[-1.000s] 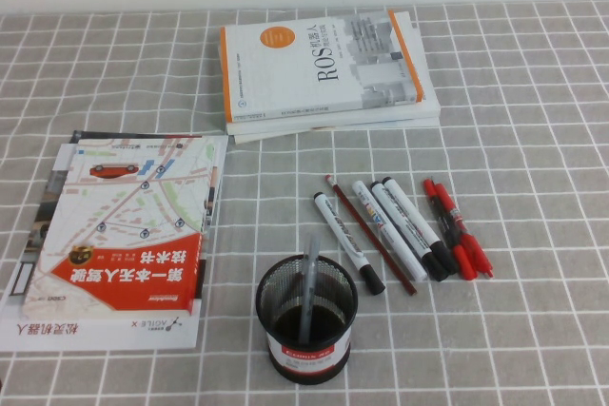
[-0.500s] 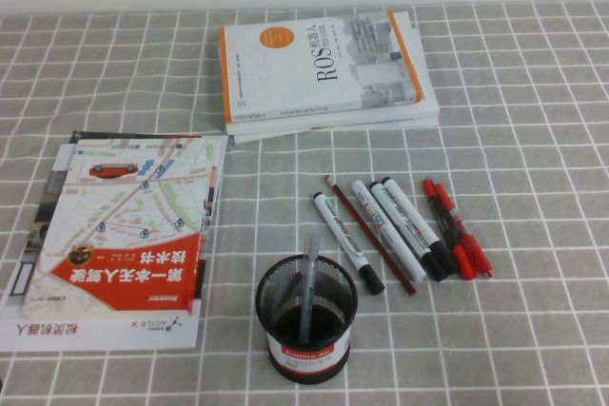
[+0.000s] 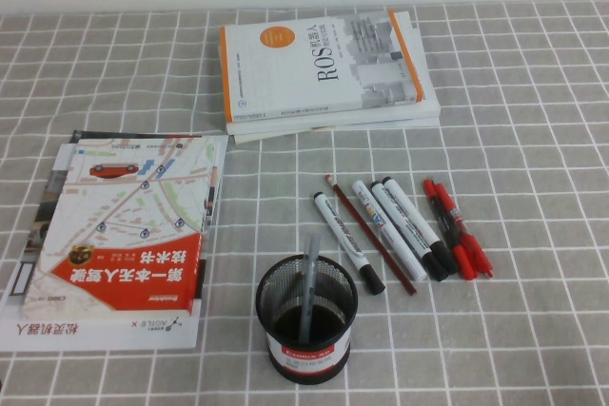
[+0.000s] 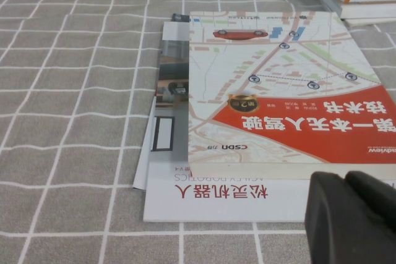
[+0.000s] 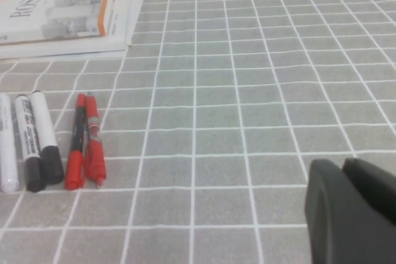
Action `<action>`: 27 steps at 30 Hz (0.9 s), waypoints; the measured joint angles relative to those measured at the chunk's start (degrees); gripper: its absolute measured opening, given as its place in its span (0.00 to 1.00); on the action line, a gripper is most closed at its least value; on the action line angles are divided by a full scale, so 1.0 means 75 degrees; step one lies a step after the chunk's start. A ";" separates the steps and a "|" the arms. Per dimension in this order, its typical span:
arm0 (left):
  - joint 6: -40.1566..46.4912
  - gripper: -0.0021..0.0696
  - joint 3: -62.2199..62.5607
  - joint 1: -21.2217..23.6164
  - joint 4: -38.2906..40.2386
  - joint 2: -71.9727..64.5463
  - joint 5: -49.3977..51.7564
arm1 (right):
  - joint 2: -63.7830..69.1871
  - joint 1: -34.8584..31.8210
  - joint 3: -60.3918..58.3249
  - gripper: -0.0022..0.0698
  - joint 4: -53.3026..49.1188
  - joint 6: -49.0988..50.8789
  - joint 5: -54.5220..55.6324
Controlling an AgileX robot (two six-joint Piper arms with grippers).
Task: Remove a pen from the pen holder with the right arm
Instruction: 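Take a marker out of the pen holder and lay it on the table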
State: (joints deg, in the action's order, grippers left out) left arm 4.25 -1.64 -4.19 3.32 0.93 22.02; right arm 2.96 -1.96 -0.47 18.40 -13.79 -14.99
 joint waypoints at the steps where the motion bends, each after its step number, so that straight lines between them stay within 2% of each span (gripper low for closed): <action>1: 0.0000 0.02 0.0000 0.0000 0.0000 0.0000 0.0000 | -0.0118 0.0000 -0.0069 0.01 0.0000 -0.0028 0.0035; 7: 0.0000 0.02 0.0000 0.0000 0.0000 0.0000 0.0000 | -0.0451 0.0051 -0.0139 0.01 0.0000 -0.0095 -0.0081; 14: 0.0000 0.02 0.0000 0.0000 0.0000 0.0000 0.0000 | -0.0451 0.0543 -0.0139 0.01 -0.0313 -0.0108 -0.0834; 27: 0.0000 0.02 0.0000 0.0000 0.0000 0.0000 0.0000 | -0.0451 0.0551 -0.0151 0.01 -0.0363 -0.0108 -0.0945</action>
State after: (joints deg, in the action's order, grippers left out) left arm 4.25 -1.64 -4.19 3.32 0.93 22.02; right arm -0.42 2.17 -1.60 15.68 -14.60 -22.07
